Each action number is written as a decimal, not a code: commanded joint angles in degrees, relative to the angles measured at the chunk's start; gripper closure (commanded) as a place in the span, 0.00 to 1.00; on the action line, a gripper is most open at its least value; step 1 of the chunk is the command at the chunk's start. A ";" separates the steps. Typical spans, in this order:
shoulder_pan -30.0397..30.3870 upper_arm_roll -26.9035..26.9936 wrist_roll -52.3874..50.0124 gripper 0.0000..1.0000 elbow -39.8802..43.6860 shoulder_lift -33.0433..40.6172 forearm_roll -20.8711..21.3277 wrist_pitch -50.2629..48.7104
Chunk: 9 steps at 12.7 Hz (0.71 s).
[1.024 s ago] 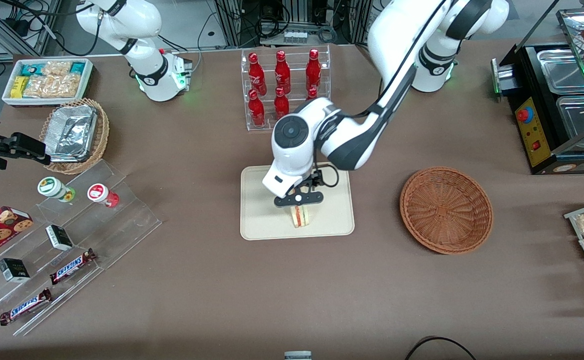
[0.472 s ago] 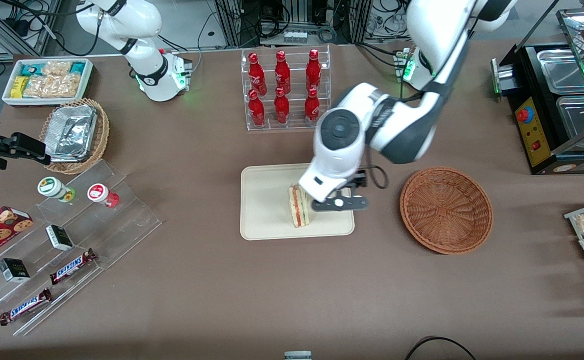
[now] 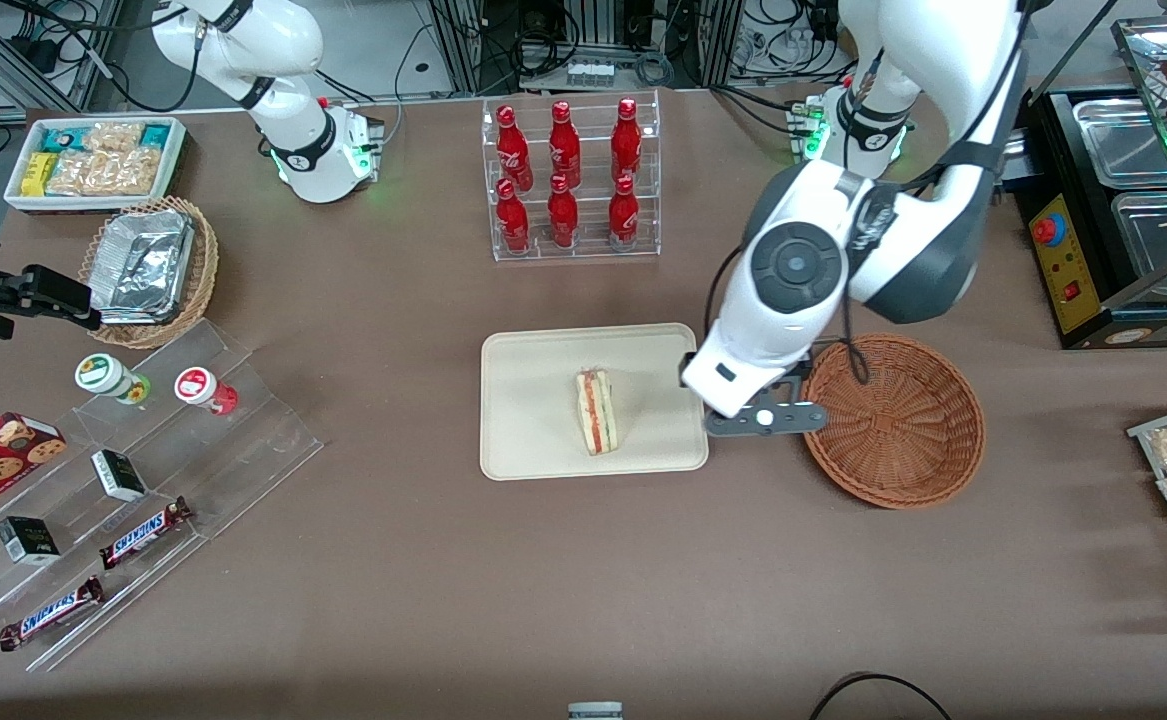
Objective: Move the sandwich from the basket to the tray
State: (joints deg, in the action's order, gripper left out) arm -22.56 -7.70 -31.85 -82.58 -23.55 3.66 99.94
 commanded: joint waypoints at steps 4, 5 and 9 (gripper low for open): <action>8.57 -0.39 13.26 0.00 -11.89 11.23 -0.93 0.34; 10.33 -0.39 16.17 0.00 -13.56 12.90 -0.93 0.25; 11.66 2.16 22.96 0.00 -17.10 18.45 -2.24 -3.59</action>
State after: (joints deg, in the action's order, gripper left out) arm -11.04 -6.14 -11.18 -96.83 -9.00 3.00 98.46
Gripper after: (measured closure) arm 0.000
